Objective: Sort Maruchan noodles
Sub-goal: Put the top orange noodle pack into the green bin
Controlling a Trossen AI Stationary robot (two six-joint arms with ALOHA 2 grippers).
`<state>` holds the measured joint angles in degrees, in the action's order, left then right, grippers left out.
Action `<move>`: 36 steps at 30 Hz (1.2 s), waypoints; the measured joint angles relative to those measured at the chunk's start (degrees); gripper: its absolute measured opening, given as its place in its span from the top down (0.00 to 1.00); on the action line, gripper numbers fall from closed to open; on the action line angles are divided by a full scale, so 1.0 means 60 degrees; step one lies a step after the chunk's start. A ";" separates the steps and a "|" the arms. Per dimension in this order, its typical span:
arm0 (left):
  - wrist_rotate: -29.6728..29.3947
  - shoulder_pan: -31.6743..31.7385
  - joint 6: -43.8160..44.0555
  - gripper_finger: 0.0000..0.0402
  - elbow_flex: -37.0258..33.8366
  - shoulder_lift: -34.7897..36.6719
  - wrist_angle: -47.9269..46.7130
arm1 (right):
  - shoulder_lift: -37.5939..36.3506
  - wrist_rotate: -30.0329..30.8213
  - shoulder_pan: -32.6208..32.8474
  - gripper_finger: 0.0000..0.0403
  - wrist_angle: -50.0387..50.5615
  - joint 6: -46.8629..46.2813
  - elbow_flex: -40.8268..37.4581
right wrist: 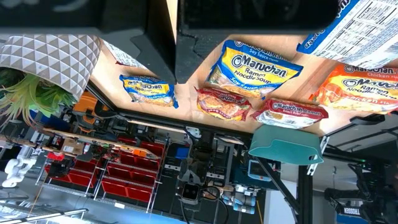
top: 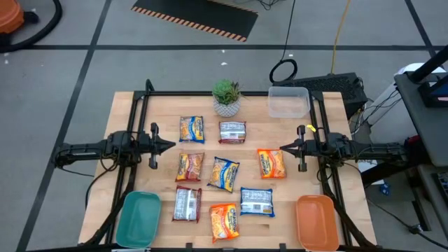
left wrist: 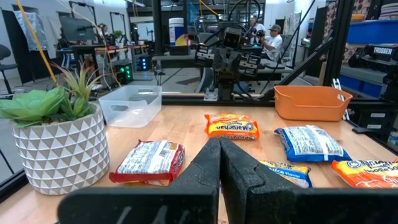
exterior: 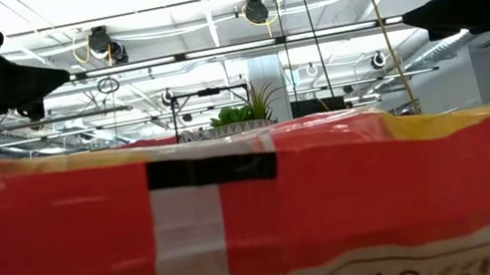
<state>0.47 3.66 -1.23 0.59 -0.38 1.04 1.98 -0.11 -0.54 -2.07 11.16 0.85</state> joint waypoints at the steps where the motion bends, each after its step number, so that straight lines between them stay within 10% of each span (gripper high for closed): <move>1: -0.0004 0.0000 0.0002 0.99 -0.0005 0.0004 0.0034 | -0.0001 -0.0002 0.0001 1.00 0.0000 0.0002 0.0002; 36: 0.0194 -0.0004 0.0739 0.99 0.0247 -0.0002 0.0298 | -0.0001 0.0002 -0.0002 1.00 0.0000 0.0002 0.0002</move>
<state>1.63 3.64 3.21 2.07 -0.40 2.82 1.98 -0.10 -0.56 -2.07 11.18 0.86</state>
